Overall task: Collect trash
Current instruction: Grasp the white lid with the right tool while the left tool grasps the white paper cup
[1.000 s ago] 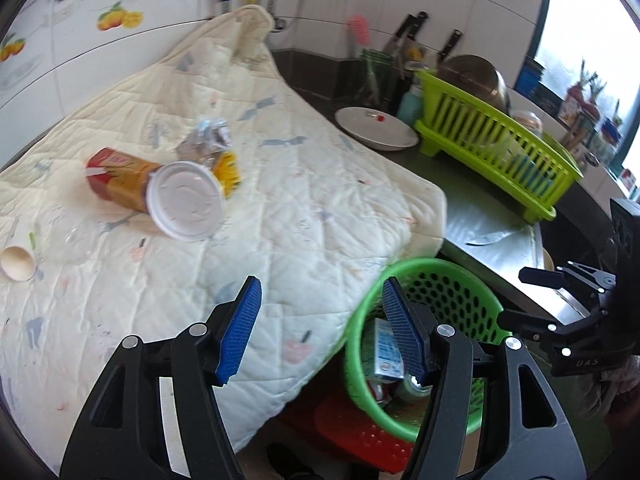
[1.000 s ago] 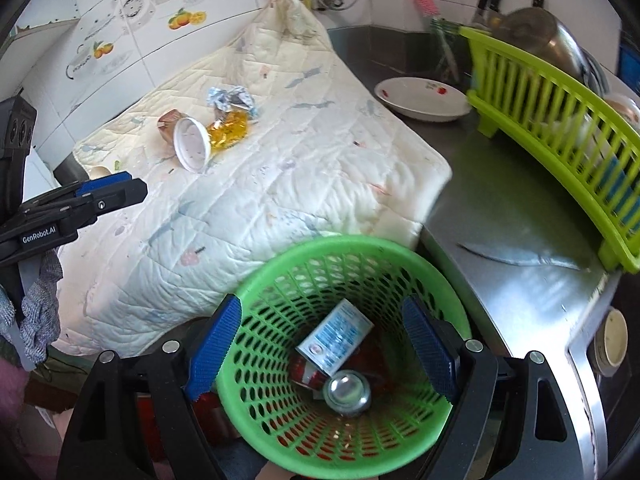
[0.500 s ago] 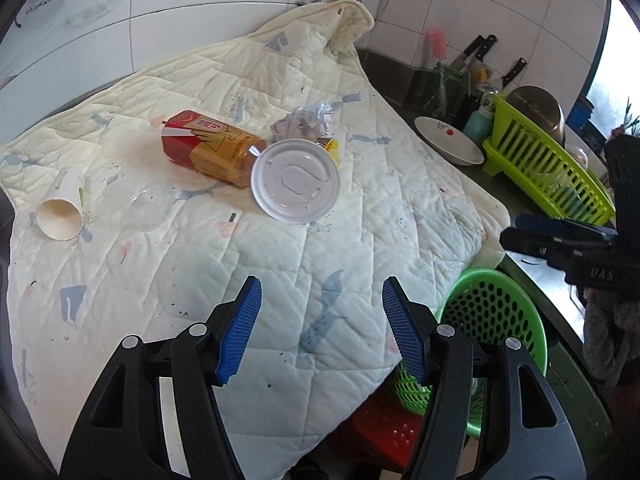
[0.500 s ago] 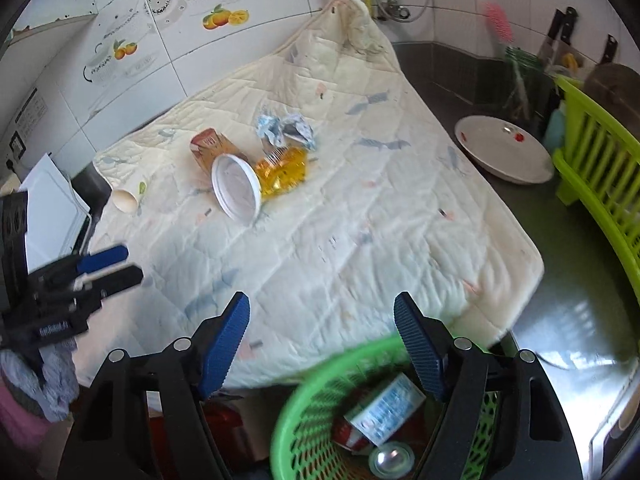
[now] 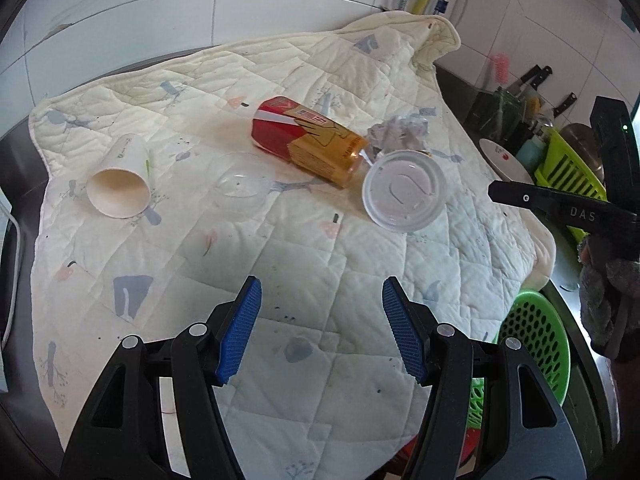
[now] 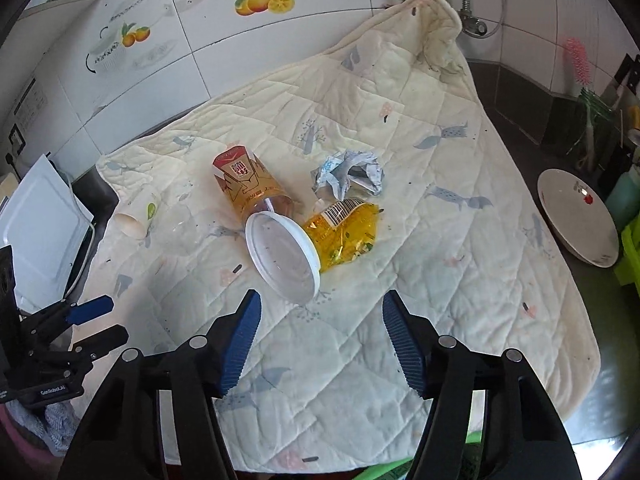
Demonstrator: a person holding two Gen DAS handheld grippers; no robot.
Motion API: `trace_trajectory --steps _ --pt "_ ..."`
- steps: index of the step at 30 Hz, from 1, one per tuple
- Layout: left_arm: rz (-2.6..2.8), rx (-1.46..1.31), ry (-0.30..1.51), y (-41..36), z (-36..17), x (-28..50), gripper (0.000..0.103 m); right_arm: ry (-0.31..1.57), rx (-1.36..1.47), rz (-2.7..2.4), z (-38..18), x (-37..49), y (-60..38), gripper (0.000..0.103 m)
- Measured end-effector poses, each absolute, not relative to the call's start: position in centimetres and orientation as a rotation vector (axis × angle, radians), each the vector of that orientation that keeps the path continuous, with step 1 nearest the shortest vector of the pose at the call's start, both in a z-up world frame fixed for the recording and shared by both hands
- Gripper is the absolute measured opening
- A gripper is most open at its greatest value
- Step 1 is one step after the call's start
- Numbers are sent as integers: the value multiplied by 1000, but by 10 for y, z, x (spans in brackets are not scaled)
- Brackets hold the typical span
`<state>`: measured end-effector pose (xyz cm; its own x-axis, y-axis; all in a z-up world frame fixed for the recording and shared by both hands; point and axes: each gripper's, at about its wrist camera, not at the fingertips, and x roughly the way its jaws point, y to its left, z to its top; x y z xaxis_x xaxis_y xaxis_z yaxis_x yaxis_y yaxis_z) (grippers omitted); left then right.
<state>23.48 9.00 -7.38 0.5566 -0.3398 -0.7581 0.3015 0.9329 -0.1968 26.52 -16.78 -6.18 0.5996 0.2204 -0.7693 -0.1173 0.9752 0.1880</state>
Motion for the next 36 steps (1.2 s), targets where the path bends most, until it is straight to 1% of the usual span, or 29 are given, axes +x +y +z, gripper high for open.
trace_trajectory --steps 2,4,8,10,17,20,23,25,29,30,32,33,36 --pt "-358 -48 906 100 -75 241 63 920 112 197 -69 277 -161 59" --pt "-330 -55 903 114 -74 250 63 936 108 197 -76 288 -155 55" --pt "-266 -73 898 144 -71 271 63 962 77 192 -91 308 -144 54" --pt "-235 -77 892 158 -69 281 63 976 69 192 -97 317 -140 51" --pt "-117 -119 892 208 -69 323 63 1011 44 177 -116 341 -130 45" --pt "-79 -136 896 224 -71 338 63 1027 54 179 -122 348 -129 39" --pt "-52 -150 911 236 -76 354 64 1031 44 178 -124 351 -125 36" --pt "-41 -169 924 242 -80 365 66 1029 40 184 -124 350 -124 27" --pt "-61 -226 945 246 -84 382 66 1022 24 190 -122 345 -122 22" --pt "-65 -230 948 246 -84 386 69 1022 23 192 -120 343 -122 21" --pt "-68 -223 953 243 -84 396 70 1019 23 195 -117 339 -122 18" --pt "-72 -219 957 242 -84 400 70 1017 23 198 -116 336 -122 14" --pt "-88 -211 993 239 -90 417 71 1016 26 197 -111 329 -122 12"
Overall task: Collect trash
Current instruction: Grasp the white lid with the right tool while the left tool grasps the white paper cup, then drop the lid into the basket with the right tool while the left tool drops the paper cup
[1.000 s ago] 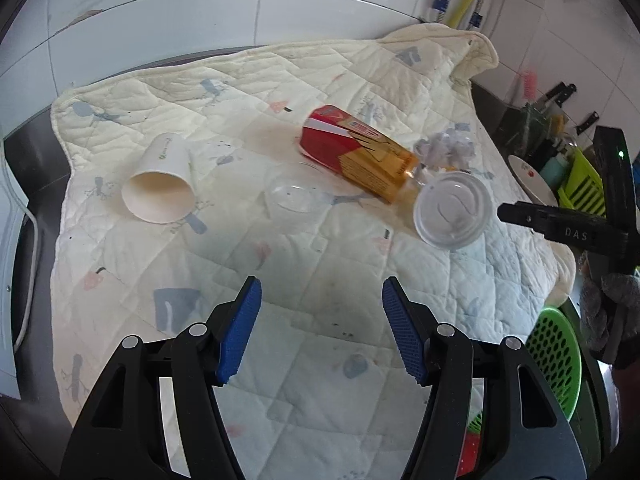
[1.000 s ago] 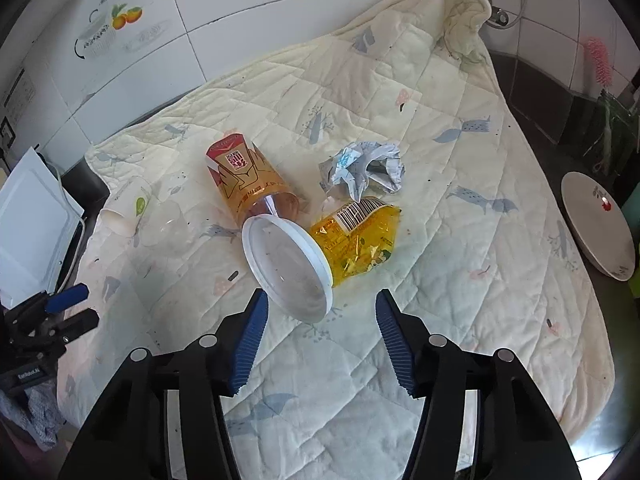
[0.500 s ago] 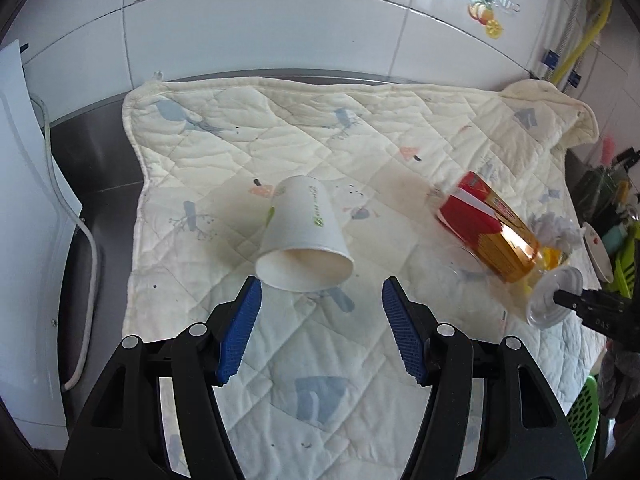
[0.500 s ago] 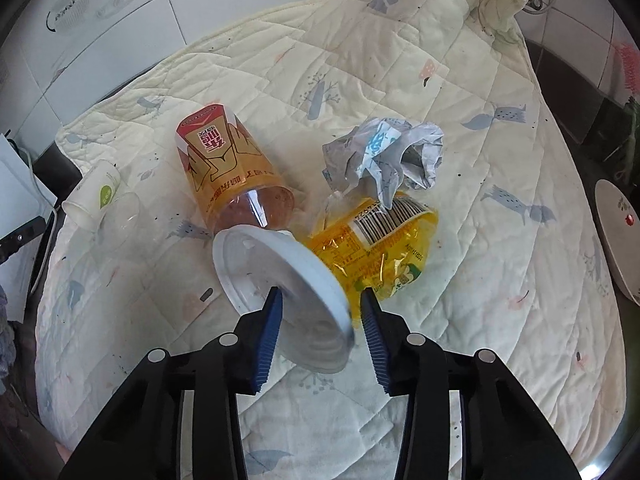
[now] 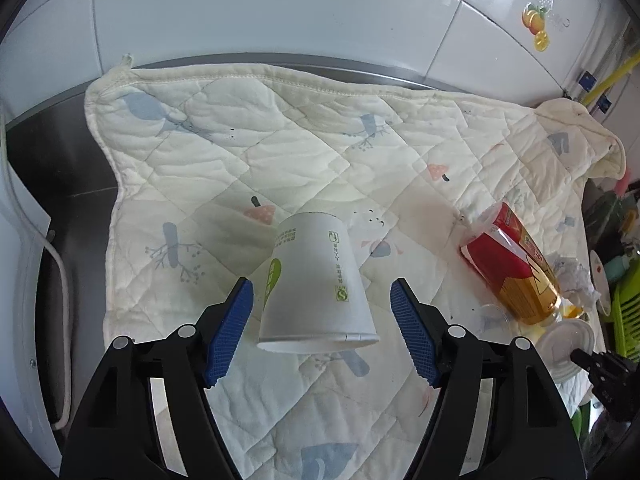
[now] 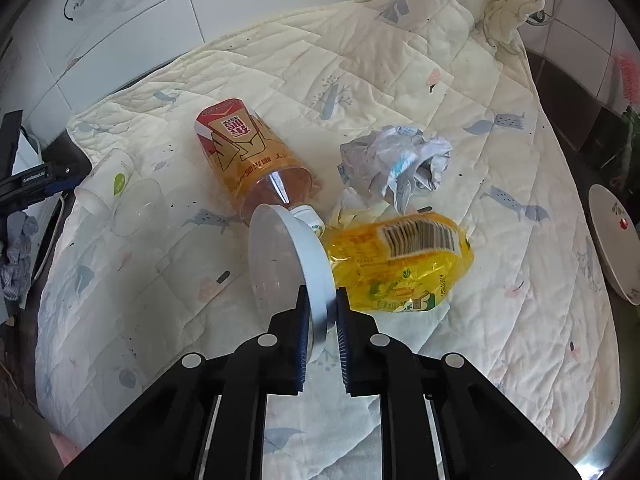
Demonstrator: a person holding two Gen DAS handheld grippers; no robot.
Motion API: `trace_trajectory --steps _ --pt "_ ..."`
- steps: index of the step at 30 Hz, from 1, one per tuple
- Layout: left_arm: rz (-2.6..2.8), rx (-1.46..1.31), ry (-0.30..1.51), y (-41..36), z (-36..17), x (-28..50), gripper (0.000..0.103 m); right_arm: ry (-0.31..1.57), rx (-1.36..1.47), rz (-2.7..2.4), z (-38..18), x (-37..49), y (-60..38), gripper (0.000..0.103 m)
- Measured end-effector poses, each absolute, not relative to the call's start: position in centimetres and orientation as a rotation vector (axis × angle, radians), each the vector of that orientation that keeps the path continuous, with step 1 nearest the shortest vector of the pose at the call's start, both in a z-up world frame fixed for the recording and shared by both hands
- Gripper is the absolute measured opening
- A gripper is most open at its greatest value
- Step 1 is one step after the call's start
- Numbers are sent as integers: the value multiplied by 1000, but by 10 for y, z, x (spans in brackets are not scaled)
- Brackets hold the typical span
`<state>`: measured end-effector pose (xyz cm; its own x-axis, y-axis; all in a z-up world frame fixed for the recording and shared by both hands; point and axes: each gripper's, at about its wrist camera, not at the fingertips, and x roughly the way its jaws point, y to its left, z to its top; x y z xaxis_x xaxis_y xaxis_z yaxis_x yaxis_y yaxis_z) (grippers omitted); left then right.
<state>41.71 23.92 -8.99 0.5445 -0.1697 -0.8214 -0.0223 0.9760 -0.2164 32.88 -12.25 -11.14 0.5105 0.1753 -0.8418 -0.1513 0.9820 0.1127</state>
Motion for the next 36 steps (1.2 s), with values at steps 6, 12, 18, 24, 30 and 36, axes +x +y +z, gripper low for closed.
trace_trajectory --steps 6,12,18,24,30,36 --pt "-70 -180 1060 235 -109 434 69 997 41 204 -101 310 -124 12" --pt "-70 -168 1058 232 -115 430 63 975 49 217 -90 287 -126 12" --pt "-65 -159 1021 228 -104 409 61 964 59 227 -84 261 -130 12" --pt "-69 -179 982 223 -86 376 61 946 77 226 -79 232 -143 12" --pt "-109 -177 927 205 -60 327 61 937 78 202 -78 195 -166 12" --pt "-190 -140 872 167 -37 276 61 935 92 144 -79 153 -202 12"
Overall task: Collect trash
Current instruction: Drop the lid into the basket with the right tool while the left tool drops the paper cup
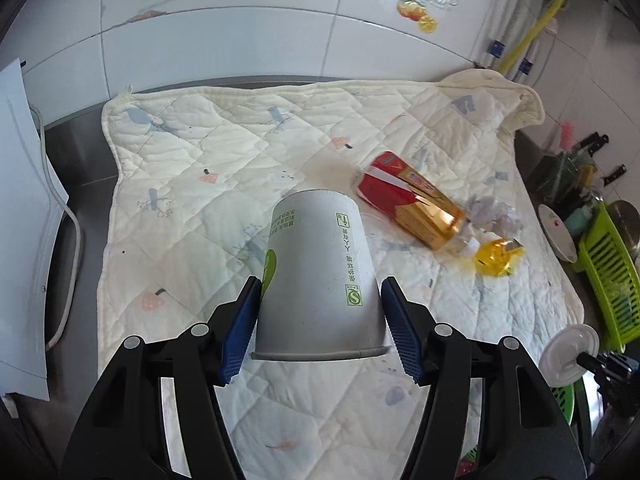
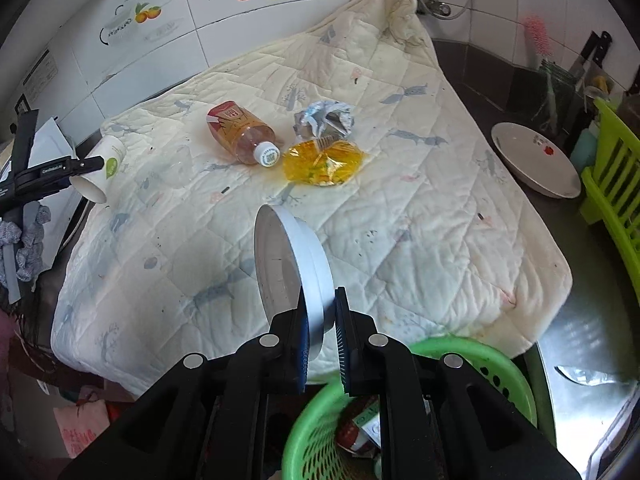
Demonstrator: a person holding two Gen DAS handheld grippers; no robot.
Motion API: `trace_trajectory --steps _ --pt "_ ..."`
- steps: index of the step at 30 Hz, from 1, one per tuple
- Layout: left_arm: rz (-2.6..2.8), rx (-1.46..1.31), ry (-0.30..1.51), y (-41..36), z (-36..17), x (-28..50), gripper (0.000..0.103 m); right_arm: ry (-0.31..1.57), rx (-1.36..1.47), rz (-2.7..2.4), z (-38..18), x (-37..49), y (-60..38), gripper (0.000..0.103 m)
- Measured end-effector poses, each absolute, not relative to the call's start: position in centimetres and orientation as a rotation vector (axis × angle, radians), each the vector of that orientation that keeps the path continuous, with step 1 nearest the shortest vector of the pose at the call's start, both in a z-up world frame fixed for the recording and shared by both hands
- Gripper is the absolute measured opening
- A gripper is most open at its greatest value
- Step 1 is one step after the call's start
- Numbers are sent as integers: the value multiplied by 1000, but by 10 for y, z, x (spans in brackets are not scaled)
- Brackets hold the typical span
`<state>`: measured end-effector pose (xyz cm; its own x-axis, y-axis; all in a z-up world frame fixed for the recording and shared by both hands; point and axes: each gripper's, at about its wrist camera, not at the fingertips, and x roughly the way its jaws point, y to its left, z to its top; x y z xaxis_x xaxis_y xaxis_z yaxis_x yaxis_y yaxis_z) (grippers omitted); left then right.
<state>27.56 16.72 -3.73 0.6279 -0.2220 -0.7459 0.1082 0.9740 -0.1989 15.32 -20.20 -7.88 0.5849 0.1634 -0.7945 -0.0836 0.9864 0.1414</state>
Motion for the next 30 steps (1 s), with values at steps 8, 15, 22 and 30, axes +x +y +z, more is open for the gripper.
trace_trajectory --steps 8,15,22,30 --pt "-349 -104 836 99 -22 216 61 965 118 55 -90 95 -246 12" --pt "-485 -52 843 38 -22 184 61 990 156 -57 -102 56 -285 14" --pt "-610 -17 864 -21 -28 158 61 982 206 -147 -107 30 -319 27" --pt "-754 42 917 -84 -44 128 61 953 246 -195 -102 5 -335 45"
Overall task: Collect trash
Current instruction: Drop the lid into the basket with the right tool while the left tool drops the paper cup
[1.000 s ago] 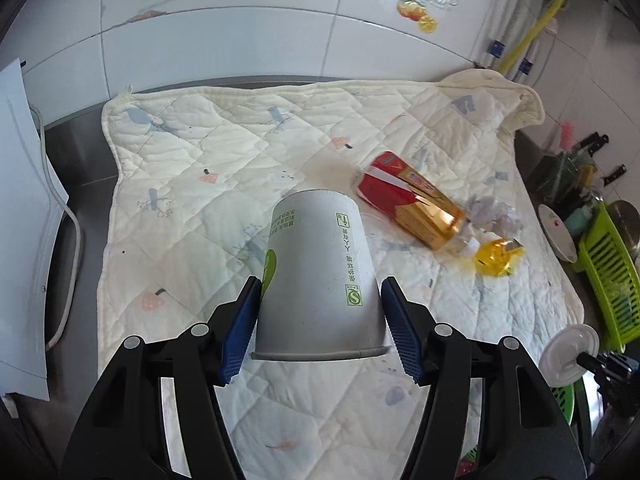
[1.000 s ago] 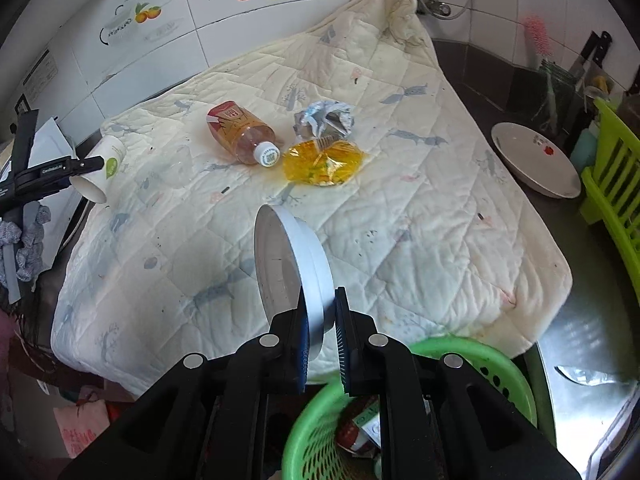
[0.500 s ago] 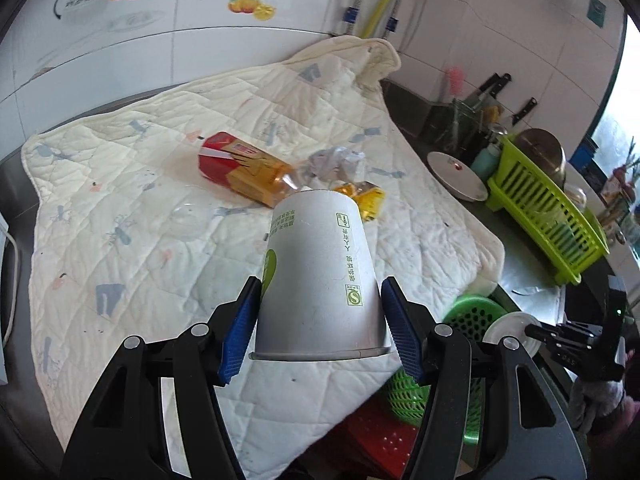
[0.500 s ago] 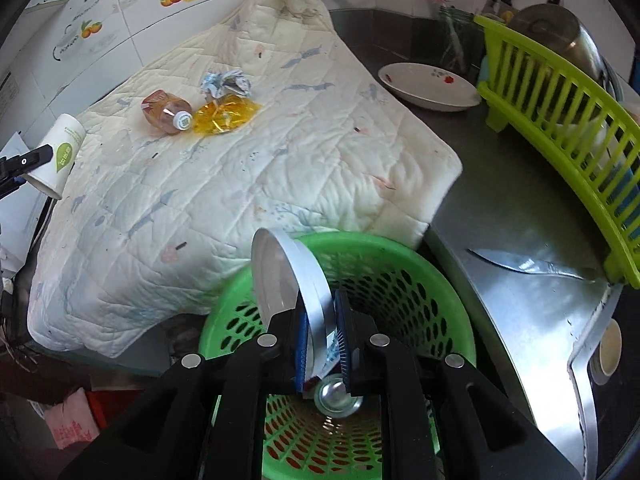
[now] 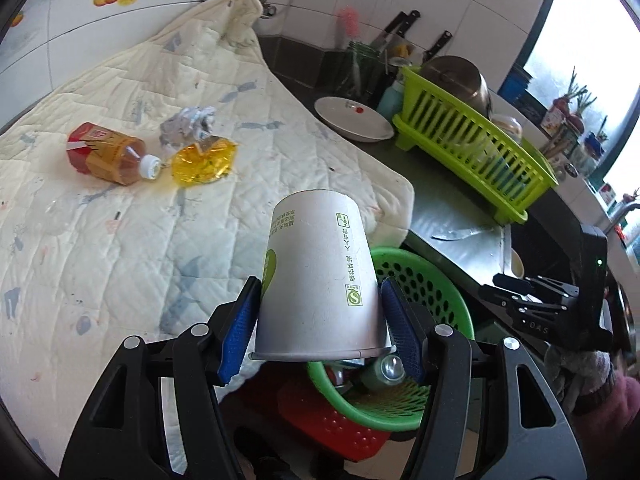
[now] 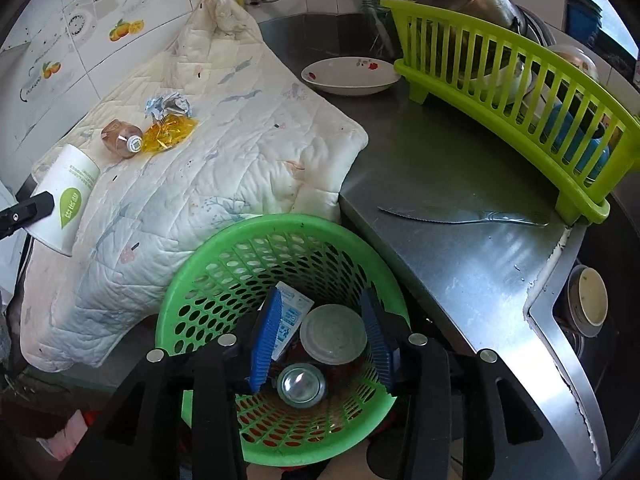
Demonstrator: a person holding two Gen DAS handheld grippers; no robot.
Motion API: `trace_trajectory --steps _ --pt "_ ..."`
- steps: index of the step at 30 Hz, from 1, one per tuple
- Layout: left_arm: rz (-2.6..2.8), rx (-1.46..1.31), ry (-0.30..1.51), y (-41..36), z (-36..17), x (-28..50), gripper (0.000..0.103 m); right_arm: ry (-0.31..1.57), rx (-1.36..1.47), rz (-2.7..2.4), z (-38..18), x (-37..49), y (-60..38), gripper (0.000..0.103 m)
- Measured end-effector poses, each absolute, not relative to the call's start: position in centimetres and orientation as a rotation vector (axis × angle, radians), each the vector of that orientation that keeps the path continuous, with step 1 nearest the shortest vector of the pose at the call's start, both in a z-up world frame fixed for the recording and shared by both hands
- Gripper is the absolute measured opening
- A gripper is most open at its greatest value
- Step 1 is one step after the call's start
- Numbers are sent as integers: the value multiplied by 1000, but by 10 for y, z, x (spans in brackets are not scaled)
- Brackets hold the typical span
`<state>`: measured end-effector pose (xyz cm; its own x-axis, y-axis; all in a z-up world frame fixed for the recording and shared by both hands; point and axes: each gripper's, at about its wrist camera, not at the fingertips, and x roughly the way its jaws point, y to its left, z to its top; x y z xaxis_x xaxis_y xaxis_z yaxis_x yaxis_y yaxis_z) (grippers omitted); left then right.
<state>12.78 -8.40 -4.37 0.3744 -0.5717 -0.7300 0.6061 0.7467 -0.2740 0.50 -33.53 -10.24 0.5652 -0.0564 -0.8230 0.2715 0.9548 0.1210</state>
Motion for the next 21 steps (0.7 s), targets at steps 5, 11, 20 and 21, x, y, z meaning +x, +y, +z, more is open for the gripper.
trace_trajectory --steps 5,11,20,21 --pt "-813 111 939 -118 -55 108 61 926 257 -208 -95 -8 -339 53" --pt "-862 152 987 -144 -70 95 63 908 260 -213 -90 -22 -342 59" --pt "-904 167 1021 -161 -86 82 74 887 279 -215 -83 -30 -346 60" --pt "-902 165 1022 -161 -86 82 76 887 282 -211 -83 -29 -345 60"
